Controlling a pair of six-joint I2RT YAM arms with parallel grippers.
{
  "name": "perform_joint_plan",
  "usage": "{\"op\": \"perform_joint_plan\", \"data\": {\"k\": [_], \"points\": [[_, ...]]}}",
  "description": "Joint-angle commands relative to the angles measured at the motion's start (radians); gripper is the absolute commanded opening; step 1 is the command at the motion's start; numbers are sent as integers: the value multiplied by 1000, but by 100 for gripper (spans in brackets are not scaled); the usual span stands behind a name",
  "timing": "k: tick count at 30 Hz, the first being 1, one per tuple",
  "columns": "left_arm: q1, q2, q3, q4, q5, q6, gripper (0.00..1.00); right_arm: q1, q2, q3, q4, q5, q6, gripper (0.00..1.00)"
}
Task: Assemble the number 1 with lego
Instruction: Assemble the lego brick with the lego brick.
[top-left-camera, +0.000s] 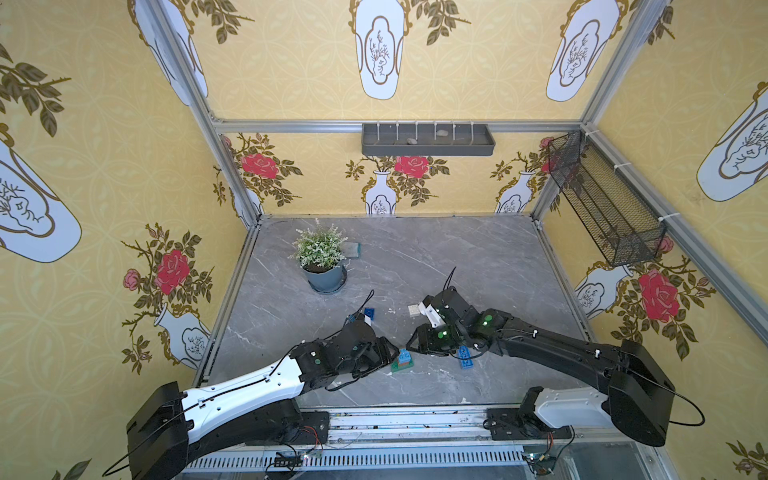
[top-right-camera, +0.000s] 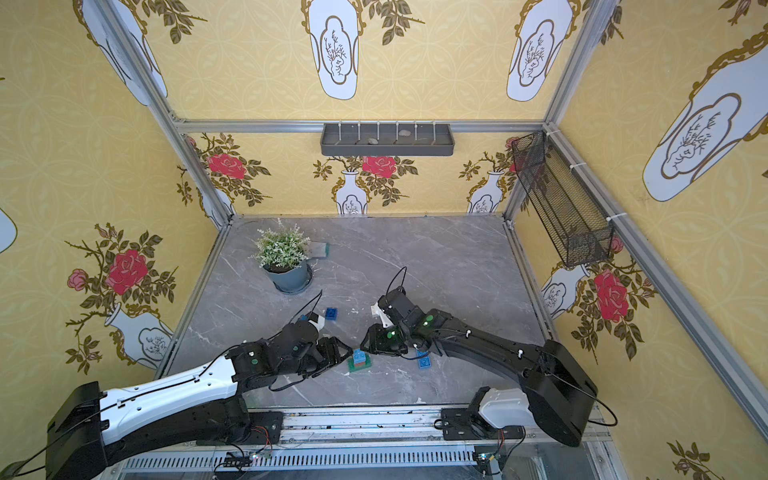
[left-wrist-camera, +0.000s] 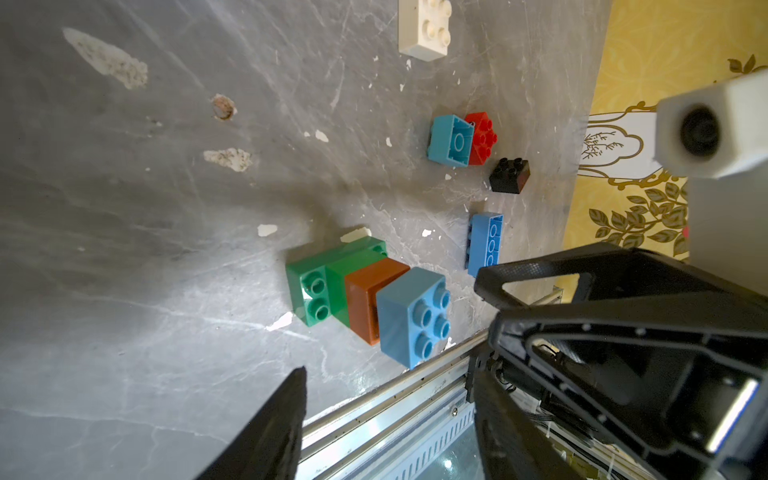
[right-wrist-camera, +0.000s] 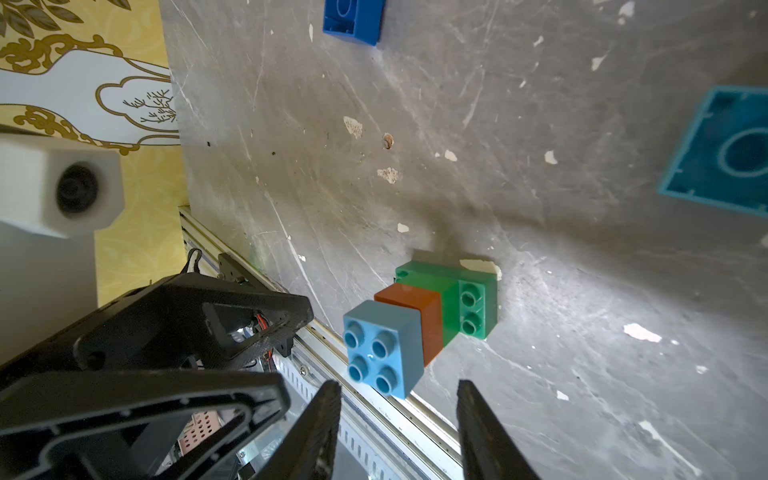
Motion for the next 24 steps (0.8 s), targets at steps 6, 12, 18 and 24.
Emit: {"op": "perform_joint_plan", "data": {"k": [6, 12, 18, 24], "points": [[7, 38, 2, 45, 8, -24, 56, 21, 23, 4, 38, 6, 10, 45], [13, 62, 3, 71, 31, -14, 56, 29, 31, 5, 46, 6, 13, 44], [15, 79, 0, 84, 43, -14, 54, 30, 35, 2, 46, 14, 12, 43], [15, 84, -4, 80, 40, -16, 51, 31, 48, 9, 44, 14, 8, 42]]}}
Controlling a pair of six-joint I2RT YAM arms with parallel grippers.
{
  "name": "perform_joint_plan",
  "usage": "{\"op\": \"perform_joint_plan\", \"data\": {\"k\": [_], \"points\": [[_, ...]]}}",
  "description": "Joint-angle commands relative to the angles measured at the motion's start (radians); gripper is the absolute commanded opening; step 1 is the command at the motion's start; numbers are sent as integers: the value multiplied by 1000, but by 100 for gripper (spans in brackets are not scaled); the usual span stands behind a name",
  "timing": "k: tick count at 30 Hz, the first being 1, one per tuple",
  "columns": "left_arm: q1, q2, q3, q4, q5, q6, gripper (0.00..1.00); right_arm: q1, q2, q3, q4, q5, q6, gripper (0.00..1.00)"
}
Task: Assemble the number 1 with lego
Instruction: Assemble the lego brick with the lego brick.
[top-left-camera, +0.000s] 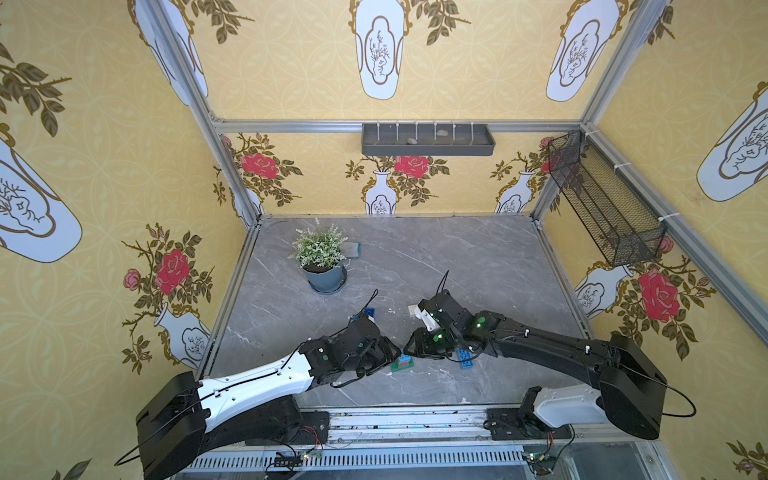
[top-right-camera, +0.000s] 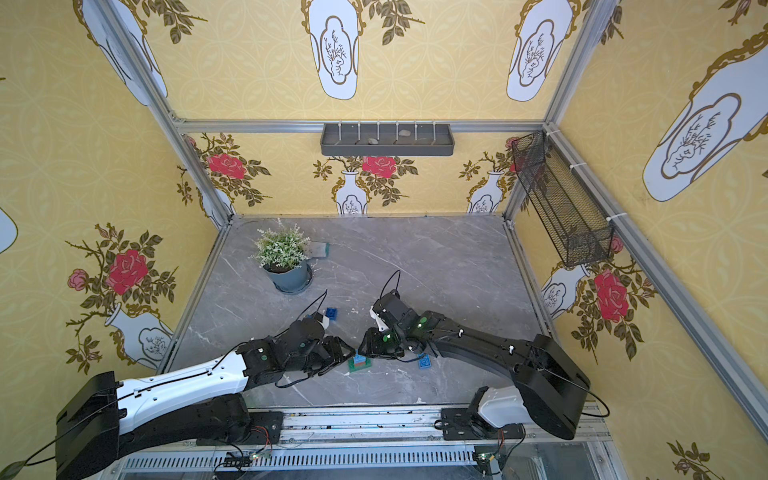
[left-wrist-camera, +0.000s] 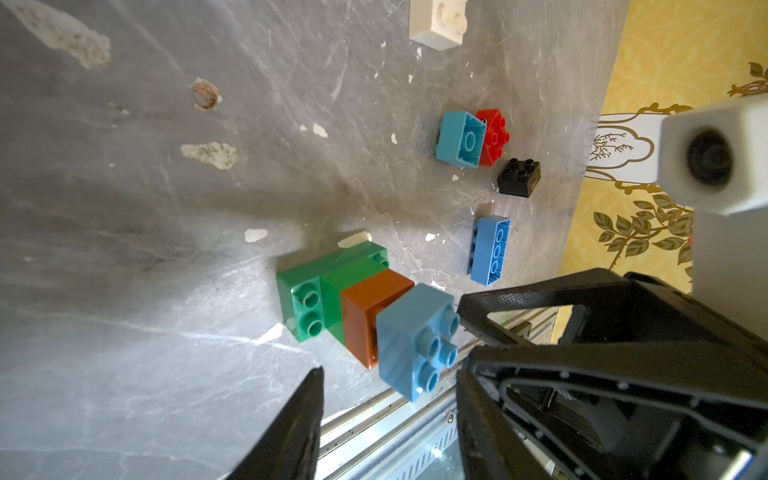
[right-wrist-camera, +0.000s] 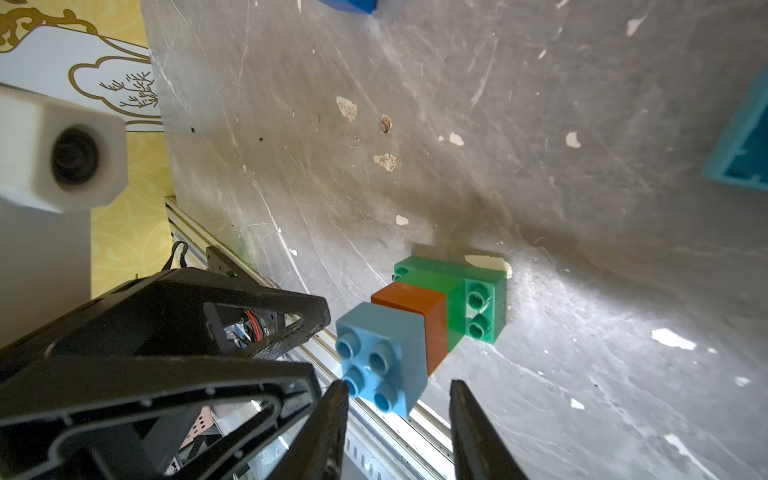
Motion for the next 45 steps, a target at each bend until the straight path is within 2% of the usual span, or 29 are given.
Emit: {"op": "perform_joint_plan", "data": {"k": [1, 27, 36, 45], "points": [[0, 5, -7, 19, 2, -4, 51, 2, 5, 8, 19, 8, -5, 42], [22, 60, -6, 52, 37, 15, 39, 5, 31, 5, 47, 3, 1, 39], [24, 56, -4, 26, 41, 13, 30, 11, 35, -9, 55, -2, 7, 33], [24, 69, -16, 28, 54, 7, 27, 25, 58, 18, 10, 22, -8, 32]]}}
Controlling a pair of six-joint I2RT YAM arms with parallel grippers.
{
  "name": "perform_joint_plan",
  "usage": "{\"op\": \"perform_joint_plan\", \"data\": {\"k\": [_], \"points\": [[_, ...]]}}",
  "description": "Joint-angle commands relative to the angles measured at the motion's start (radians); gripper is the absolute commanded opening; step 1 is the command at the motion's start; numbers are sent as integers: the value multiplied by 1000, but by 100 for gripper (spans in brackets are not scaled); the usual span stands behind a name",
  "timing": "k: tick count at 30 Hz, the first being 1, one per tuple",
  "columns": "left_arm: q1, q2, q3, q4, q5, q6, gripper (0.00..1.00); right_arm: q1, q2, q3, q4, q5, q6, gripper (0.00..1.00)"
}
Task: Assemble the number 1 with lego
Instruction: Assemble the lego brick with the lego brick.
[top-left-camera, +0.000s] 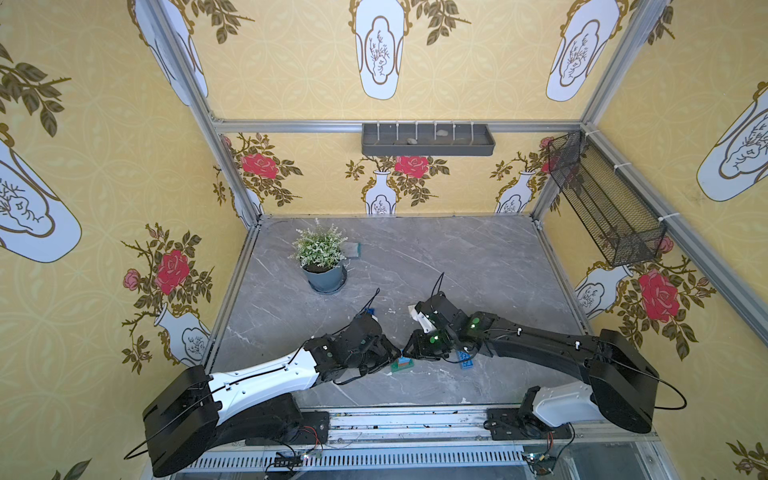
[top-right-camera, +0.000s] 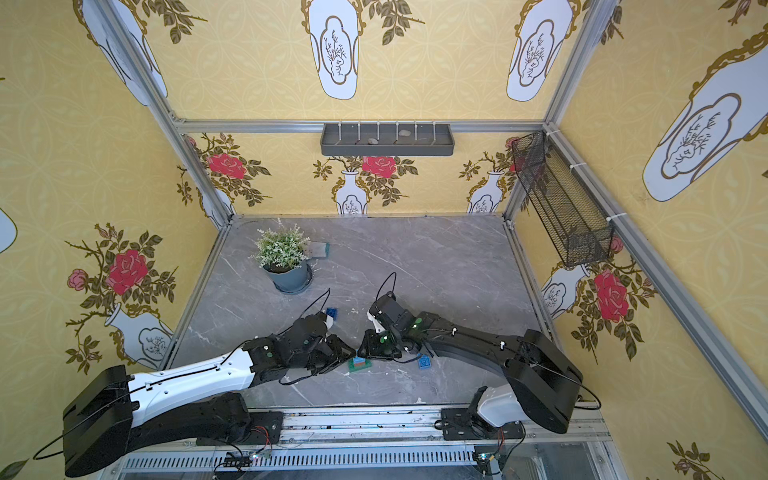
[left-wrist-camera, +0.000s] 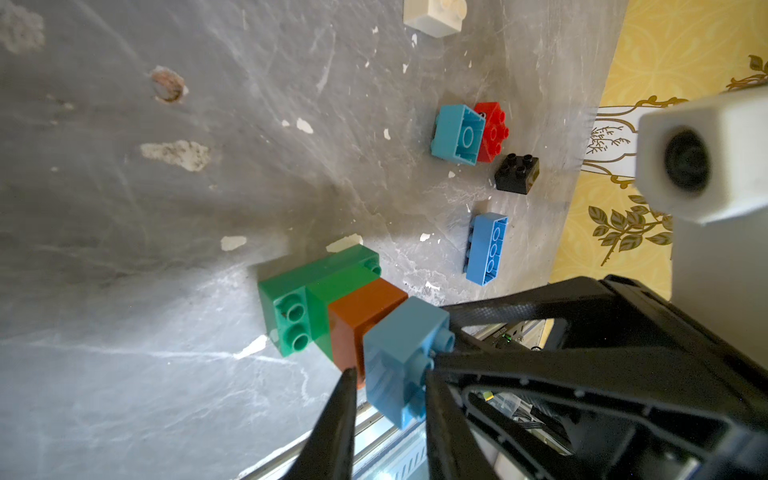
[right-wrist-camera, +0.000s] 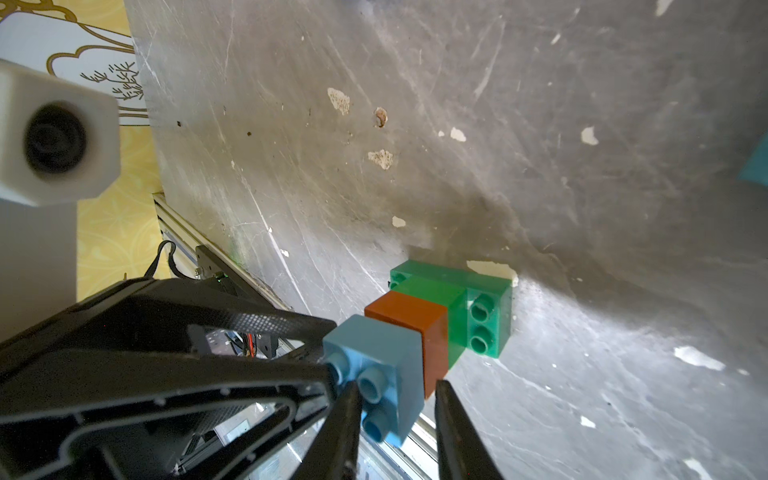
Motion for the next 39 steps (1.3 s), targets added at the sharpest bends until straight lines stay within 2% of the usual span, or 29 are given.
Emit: {"op": "perform_joint_plan", "data": {"k": [1, 8, 25, 33, 39], "points": [[1, 12, -13, -37, 3, 2, 26, 9, 13, 17, -23, 21, -14, 32], [0, 20, -19, -51, 7, -1, 14, 28, 37, 31, -59, 47, -21, 31], [1, 104, 22, -152, 40, 51, 8, 78, 75, 1, -119, 103, -16, 25], [1, 110, 30, -177, 42, 61, 7, 83, 75, -21, -110, 98, -5, 24], [0, 92, 102, -218, 0, 115, 14, 82, 51, 30, -122, 110, -29, 30]]}}
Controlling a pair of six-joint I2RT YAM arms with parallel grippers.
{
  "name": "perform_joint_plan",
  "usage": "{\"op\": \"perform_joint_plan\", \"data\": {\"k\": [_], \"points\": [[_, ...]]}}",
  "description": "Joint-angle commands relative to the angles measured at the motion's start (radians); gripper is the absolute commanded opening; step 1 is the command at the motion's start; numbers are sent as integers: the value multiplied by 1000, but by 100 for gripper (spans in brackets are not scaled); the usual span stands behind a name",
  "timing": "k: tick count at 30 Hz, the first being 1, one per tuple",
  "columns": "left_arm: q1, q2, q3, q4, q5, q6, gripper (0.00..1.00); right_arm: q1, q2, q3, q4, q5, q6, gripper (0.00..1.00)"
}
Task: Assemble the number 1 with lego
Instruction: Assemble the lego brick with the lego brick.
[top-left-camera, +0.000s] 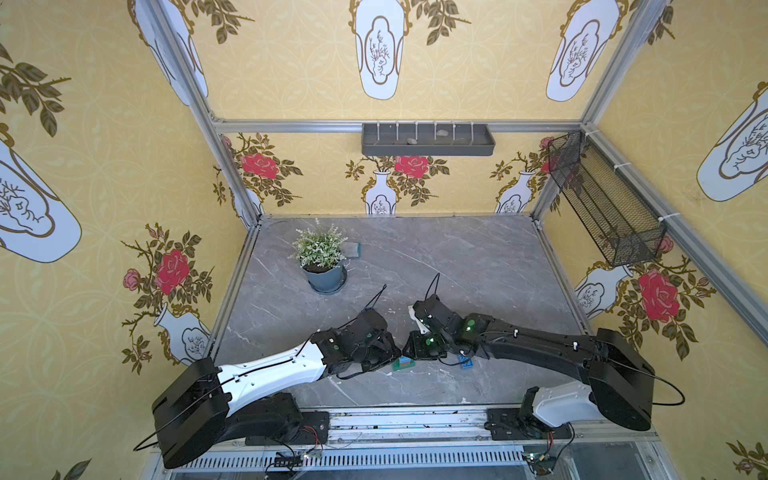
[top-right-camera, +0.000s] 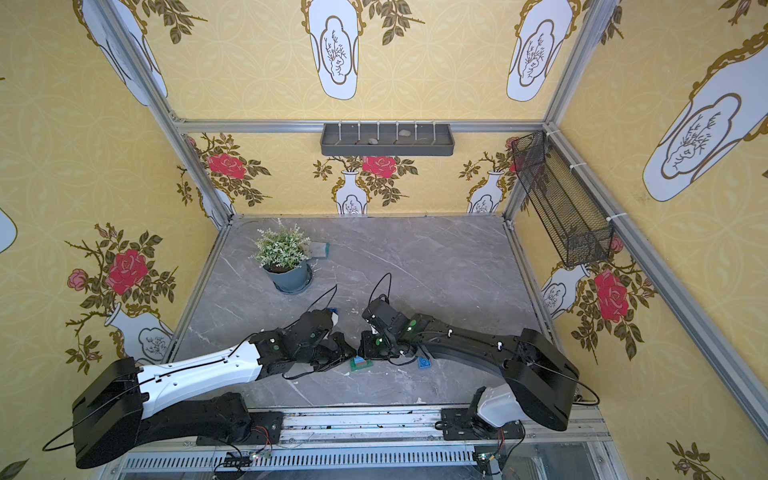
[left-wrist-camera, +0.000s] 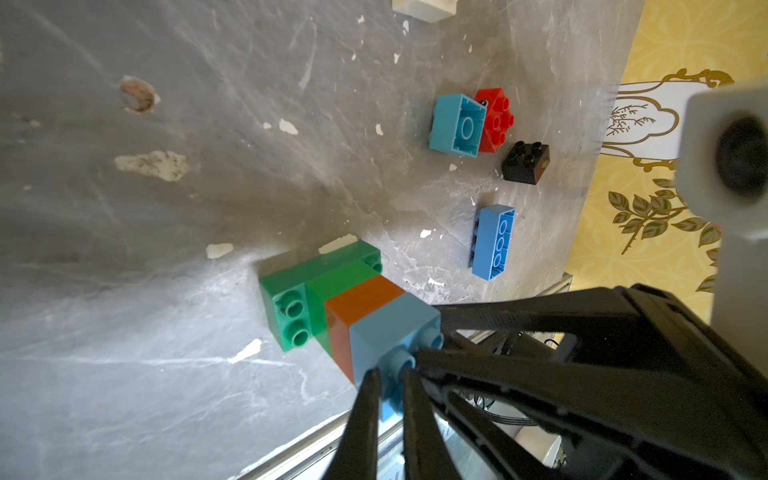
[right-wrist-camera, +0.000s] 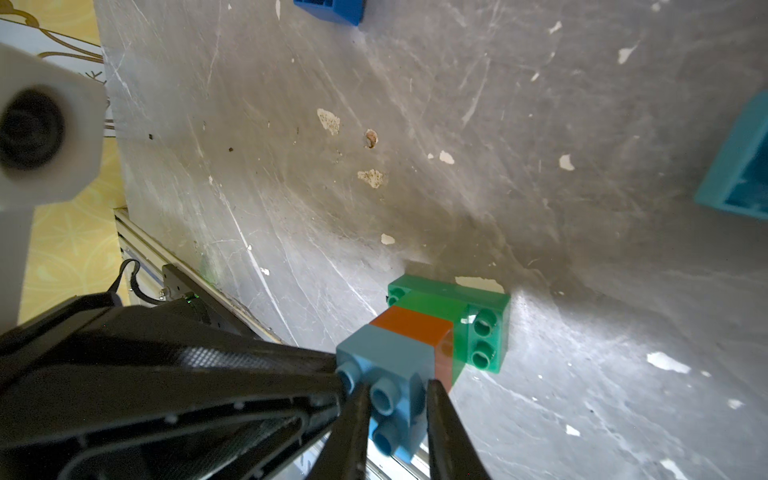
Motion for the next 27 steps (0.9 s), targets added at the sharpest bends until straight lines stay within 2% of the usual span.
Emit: {"op": "perform_joint_plan", "data": {"k": [1, 8, 12, 15, 18, 22, 25, 27], "points": [[-1, 3, 41, -148, -51, 65, 15, 16, 9, 22, -97, -9, -38, 31], [10, -49, 182, -230, -142, 153, 21, -31, -24, 134, -138, 19, -95, 35], [22, -99, 195, -257, -188, 160, 27, -62, -74, 143, -144, 30, -119, 41], [38, -164, 171, -271, -249, 144, 29, -68, -118, 147, -154, 79, -200, 45], [79, -248, 116, -283, -321, 96, 32, -68, -163, 113, -114, 103, -384, 51], [151, -349, 46, -267, -368, 64, 36, -64, -236, 8, 9, -18, -802, 59], [209, -383, 22, -270, -359, 63, 37, -52, -289, -69, 68, -105, -1133, 63], [240, -396, 19, -283, -352, 66, 38, -54, -279, -67, 54, -119, -1263, 68]]}}
